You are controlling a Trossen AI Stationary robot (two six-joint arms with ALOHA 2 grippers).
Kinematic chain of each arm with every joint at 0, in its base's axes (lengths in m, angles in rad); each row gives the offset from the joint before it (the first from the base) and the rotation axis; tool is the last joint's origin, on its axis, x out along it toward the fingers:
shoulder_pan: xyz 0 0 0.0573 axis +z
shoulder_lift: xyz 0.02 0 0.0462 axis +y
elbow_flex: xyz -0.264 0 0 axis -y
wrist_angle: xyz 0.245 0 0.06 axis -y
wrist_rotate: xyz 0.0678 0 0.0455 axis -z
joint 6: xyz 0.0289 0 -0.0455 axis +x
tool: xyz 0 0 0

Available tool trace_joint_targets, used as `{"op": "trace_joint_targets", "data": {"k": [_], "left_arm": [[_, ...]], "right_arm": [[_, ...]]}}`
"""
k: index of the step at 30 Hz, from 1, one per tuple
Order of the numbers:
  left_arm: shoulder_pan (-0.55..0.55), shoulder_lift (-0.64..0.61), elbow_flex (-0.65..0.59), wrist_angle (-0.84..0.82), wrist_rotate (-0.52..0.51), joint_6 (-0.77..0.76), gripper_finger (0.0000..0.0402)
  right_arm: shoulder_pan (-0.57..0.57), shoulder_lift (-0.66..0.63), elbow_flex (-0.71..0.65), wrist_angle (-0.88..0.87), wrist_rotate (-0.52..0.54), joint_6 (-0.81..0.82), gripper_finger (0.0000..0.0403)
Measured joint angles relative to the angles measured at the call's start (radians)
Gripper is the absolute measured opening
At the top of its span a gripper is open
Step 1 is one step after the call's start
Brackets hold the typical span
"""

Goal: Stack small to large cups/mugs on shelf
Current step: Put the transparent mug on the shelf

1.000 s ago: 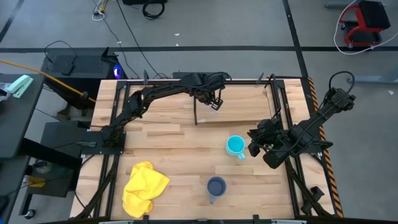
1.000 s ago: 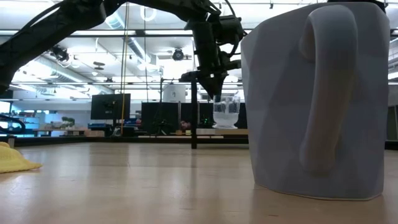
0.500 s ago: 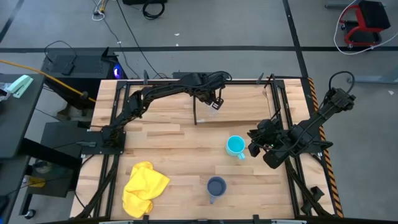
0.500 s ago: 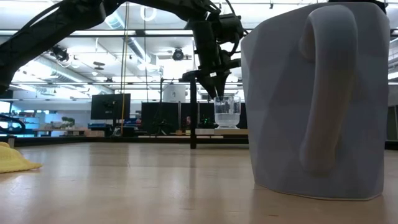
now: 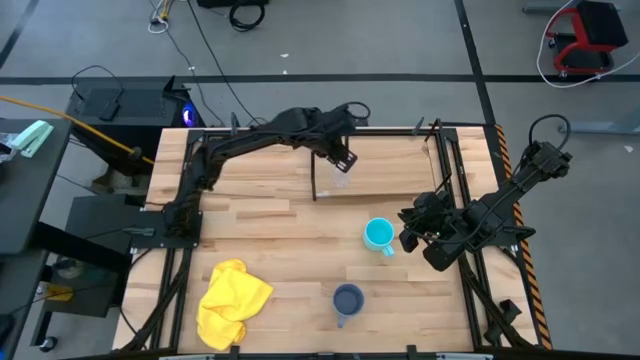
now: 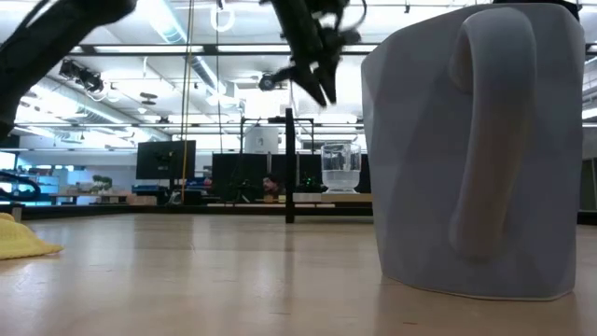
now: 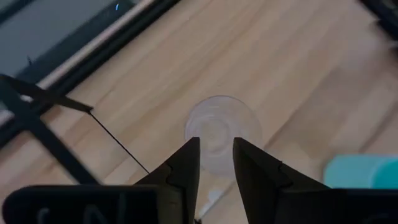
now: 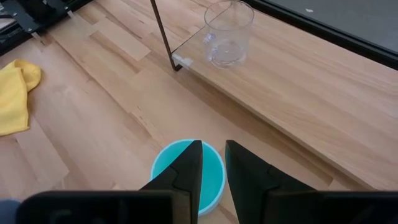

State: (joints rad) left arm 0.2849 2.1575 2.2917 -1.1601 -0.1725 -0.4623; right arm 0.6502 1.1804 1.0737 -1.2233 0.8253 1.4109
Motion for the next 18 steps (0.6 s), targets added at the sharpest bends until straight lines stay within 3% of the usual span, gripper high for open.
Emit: {"op": "trace_joint_targets", "data": {"k": [6, 11, 13, 18], "left_arm": [[-0.064, -0.095, 0.001, -0.162, -0.072, 0.114, 0.0102], [-0.155, -0.122, -0.002, -0.424, -0.363, 0.046, 0.0096], [-0.194, -0.139, -0.039, -0.399, -0.447, 0.025, 0.0094], [-0.278, -0.187, -0.178, -0.407, -0.469, 0.000, 0.0093]], "right_arm": [[0.001, 0.000, 0.000, -0.001, -0.039, -0.001, 0.0077], [0.001, 0.000, 0.000, -0.003, -0.057, -0.026, 0.0077], [0.001, 0.000, 0.000, -0.002, -0.056, -0.027, 0.0077], [0.001, -0.001, 0.000, 0.000, -0.061, -0.027, 0.0077]]}}
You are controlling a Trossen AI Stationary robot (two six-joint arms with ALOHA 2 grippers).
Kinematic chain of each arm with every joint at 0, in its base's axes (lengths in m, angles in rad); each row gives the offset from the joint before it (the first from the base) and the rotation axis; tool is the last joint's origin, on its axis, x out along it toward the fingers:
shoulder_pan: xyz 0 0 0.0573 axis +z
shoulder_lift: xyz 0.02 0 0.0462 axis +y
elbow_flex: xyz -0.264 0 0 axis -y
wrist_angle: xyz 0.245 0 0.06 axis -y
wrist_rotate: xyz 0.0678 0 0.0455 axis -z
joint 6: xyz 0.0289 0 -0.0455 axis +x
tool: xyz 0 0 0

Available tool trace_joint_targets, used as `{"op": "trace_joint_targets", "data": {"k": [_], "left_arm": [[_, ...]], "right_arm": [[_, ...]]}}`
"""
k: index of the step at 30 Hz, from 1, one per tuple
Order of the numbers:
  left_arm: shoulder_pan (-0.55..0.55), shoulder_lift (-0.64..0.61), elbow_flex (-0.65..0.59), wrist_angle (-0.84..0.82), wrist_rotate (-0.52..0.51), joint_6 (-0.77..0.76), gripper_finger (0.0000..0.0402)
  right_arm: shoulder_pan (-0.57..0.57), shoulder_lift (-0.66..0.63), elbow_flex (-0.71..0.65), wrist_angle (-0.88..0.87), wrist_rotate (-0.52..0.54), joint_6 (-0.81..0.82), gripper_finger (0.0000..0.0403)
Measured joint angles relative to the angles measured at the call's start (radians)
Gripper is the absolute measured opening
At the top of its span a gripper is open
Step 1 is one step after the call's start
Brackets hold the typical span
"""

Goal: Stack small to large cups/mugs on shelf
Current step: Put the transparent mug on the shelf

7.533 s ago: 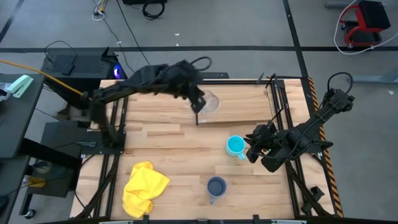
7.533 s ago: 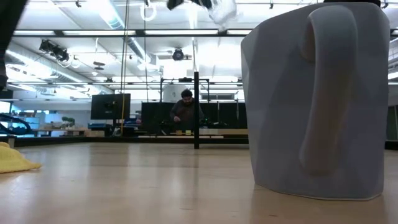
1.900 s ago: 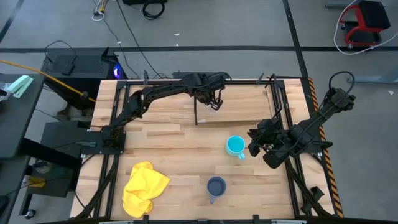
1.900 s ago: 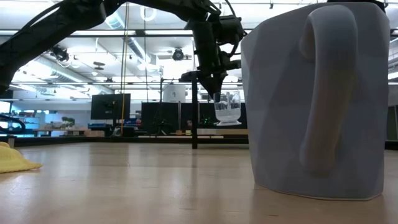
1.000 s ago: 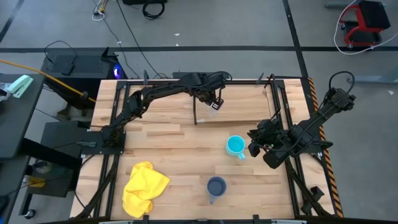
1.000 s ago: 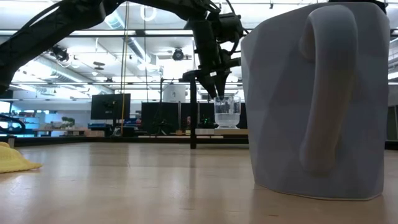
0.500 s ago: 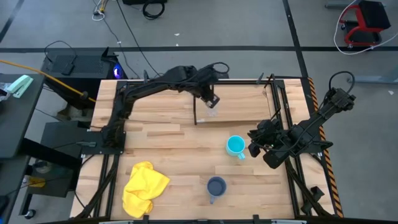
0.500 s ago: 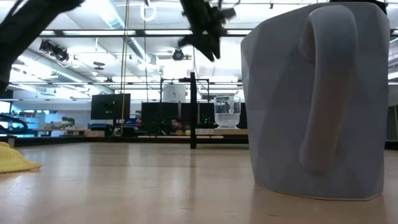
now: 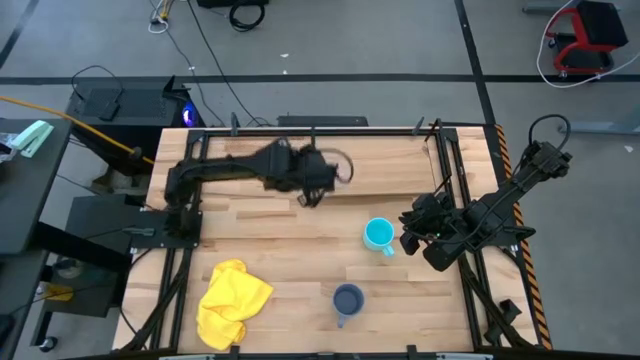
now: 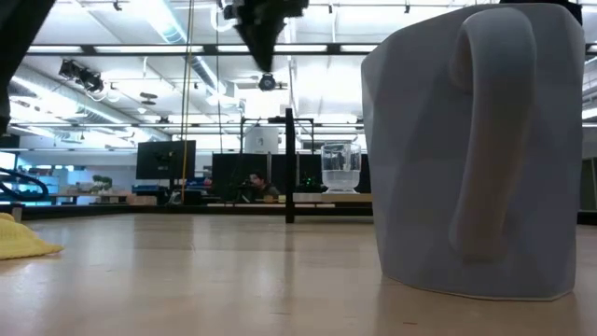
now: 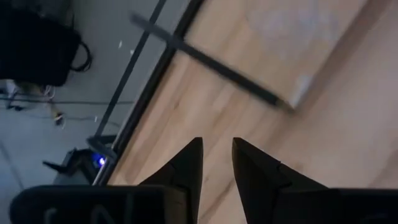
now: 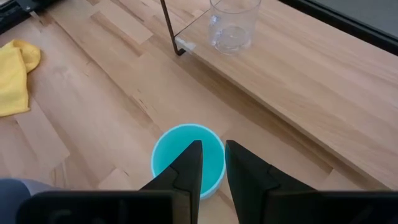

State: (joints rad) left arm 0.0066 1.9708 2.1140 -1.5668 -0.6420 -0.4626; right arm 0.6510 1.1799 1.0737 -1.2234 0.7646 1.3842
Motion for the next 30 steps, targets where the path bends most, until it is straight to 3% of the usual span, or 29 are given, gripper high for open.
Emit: {"op": "trace_joint_targets", "data": {"k": [9, 14, 19, 23, 30], "left_arm": [[-0.062, -0.202, -0.495, 0.017, -0.075, -0.293, 0.0083], [-0.067, -0.343, -0.731, 0.107, -0.075, -0.416, 0.0075], [-0.066, -0.452, -0.902, 0.292, -0.050, -0.403, 0.0061], [-0.066, -0.498, -1.001, 0.425, -0.026, -0.382, 0.0049], [-0.057, -0.508, -1.118, 0.649, -0.022, -0.297, 0.0025]], "right_arm": [[-0.041, -0.002, 0.000, 0.000, -0.011, -0.049, 0.0077], [-0.172, -0.004, 0.016, 0.002, -0.027, -0.156, 0.0077], [-0.363, -0.005, 0.074, 0.059, -0.070, -0.362, 0.0077], [-0.540, -0.005, 0.134, 0.171, -0.185, -0.566, 0.0077], [-0.878, 0.005, 0.183, 0.354, -0.563, -0.807, 0.0077]]}}
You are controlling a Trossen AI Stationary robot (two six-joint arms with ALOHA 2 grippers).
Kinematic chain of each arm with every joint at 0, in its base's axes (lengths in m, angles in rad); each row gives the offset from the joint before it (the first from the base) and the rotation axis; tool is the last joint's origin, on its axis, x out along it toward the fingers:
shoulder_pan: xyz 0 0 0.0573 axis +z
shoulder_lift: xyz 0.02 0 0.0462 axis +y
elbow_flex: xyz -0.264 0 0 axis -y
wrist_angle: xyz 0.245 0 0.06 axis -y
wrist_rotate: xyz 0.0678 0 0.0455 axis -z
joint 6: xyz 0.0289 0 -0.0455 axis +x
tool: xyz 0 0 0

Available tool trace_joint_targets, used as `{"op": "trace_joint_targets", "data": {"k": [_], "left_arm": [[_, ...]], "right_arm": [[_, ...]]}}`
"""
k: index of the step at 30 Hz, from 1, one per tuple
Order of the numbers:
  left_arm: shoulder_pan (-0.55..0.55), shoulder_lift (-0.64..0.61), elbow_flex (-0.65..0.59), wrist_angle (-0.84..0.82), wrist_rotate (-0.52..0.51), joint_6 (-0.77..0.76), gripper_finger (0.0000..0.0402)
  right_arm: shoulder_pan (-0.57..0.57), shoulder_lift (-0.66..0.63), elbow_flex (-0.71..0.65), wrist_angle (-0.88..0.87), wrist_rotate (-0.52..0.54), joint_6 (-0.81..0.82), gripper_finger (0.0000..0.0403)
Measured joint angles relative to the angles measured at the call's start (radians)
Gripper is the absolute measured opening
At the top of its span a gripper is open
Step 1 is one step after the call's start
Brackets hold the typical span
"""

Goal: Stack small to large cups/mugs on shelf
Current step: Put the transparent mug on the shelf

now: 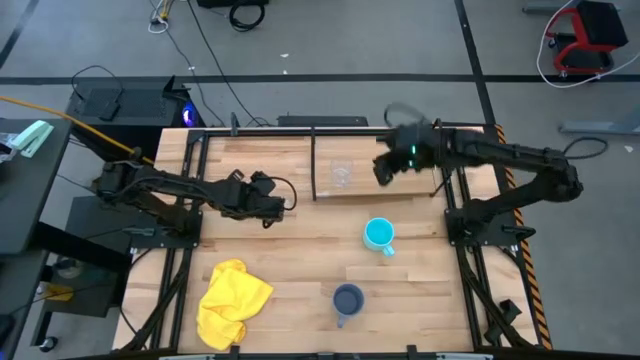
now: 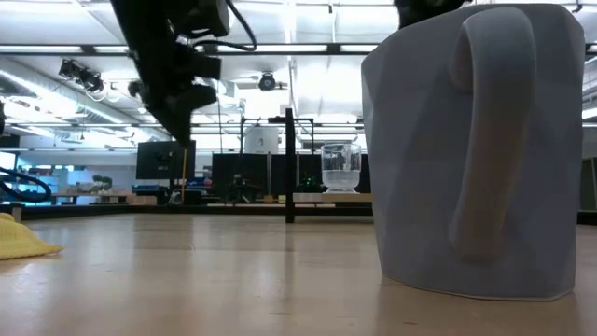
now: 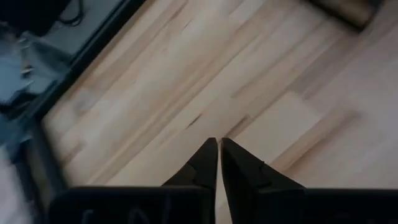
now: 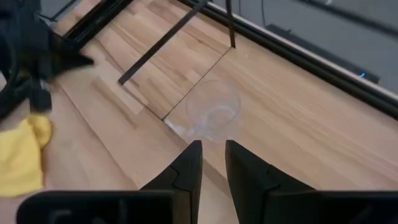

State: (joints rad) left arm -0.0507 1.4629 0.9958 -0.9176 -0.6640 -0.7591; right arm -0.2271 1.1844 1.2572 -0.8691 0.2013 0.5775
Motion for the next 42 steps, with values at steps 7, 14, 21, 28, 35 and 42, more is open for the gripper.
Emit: {"op": "trace_joint_targets", "data": {"k": [7, 14, 21, 28, 35, 42], "left_arm": [[0.031, 0.001, -0.093, 0.299, 0.067, 0.163, 0.0011], [0.044, 0.001, -0.122, 0.368, 0.085, 0.176, 0.0026], [0.043, 0.002, -0.122, 0.414, 0.085, 0.170, 0.0021], [0.043, 0.003, -0.122, 0.449, 0.085, 0.191, 0.0014], [0.043, 0.003, -0.122, 0.449, 0.085, 0.191, 0.0023], [0.043, 0.003, -0.122, 0.449, 0.085, 0.191, 0.0019]], "right_arm": [[-0.254, 0.090, 0.000, 0.046, -0.242, -0.110, 0.0086], [-0.323, 0.254, -0.001, 0.145, -0.316, -0.191, 0.0118], [-0.333, 0.367, -0.001, 0.147, -0.317, -0.236, 0.0130], [-0.301, 0.409, -0.001, 0.178, -0.317, -0.263, 0.0129], [-0.270, 0.412, -0.001, 0.203, -0.307, -0.261, 0.0129], [-0.268, 0.422, -0.001, 0.202, -0.306, -0.249, 0.0128]]}}
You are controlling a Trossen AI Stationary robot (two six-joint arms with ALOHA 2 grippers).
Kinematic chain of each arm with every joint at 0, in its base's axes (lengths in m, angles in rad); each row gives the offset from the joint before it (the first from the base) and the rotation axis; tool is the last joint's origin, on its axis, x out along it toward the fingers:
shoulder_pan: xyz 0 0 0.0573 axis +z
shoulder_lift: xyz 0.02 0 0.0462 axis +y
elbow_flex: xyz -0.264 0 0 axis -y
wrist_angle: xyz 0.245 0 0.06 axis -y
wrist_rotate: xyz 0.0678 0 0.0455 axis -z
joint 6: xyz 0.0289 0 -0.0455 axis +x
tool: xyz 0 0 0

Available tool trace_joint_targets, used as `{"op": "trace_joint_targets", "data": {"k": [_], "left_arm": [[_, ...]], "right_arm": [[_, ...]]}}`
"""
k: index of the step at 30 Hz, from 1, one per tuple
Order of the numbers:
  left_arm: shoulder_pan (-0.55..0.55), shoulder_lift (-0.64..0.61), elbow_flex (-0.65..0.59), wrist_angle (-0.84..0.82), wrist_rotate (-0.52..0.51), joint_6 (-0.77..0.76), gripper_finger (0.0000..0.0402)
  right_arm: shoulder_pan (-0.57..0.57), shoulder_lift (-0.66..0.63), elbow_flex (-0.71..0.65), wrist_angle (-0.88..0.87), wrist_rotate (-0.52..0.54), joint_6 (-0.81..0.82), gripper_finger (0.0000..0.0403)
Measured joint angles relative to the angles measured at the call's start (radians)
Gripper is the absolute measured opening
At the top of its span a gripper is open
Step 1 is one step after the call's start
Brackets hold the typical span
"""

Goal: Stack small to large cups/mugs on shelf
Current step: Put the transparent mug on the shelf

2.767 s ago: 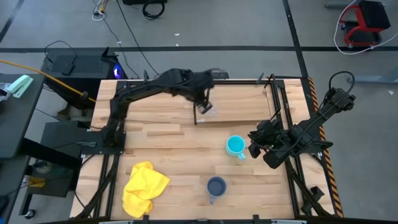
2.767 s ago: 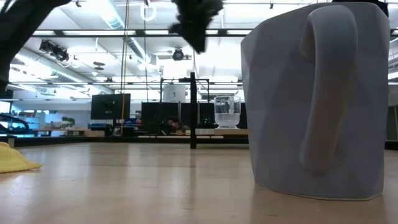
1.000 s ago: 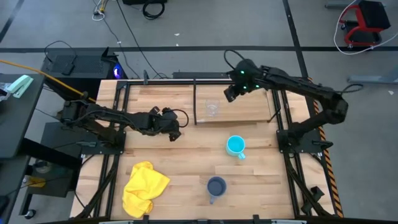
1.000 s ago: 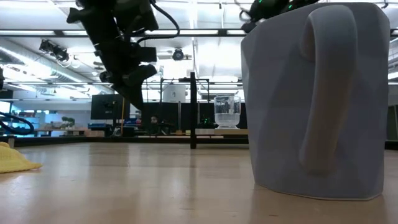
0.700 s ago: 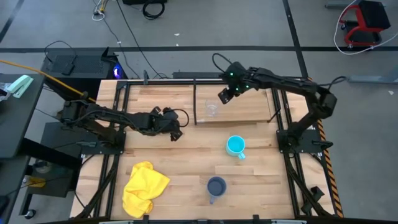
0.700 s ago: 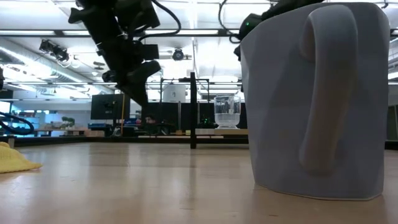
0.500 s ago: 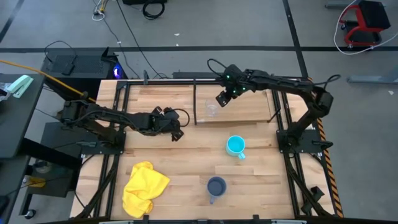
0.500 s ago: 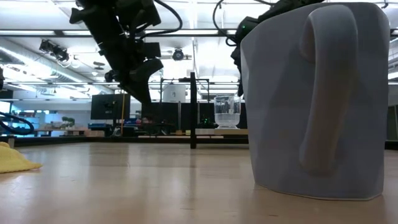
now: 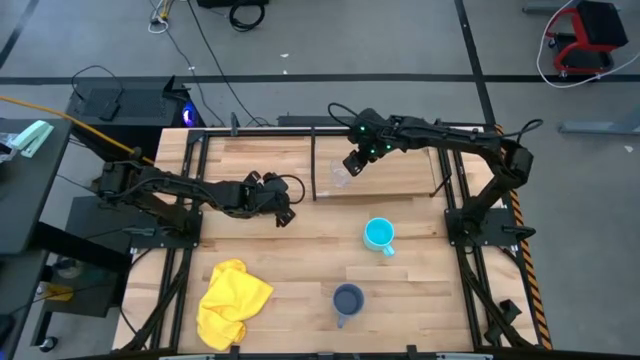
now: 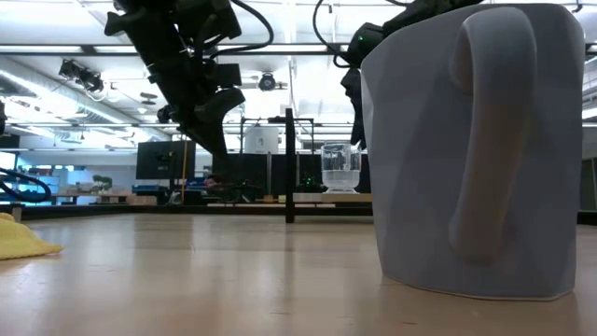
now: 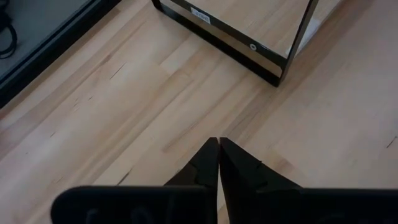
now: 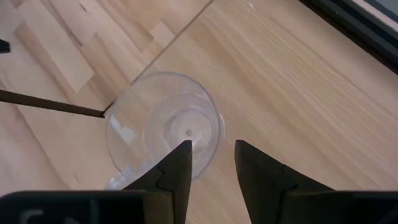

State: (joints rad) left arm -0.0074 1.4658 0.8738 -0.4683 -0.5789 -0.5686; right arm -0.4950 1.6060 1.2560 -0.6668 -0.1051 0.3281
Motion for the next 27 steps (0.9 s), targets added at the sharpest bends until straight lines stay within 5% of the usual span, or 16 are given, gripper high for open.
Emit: {"op": "trace_joint_targets", "data": {"k": [16, 27], "left_arm": [[0.000, 0.000, 0.000, 0.006, 0.000, 0.005, 0.0022], [0.000, 0.000, 0.000, 0.009, 0.000, 0.006, 0.0019]], "right_arm": [[0.001, 0.052, 0.000, 0.029, 0.008, 0.012, 0.0122], [0.000, 0.054, 0.000, 0.069, 0.017, 0.044, 0.0060]]}}
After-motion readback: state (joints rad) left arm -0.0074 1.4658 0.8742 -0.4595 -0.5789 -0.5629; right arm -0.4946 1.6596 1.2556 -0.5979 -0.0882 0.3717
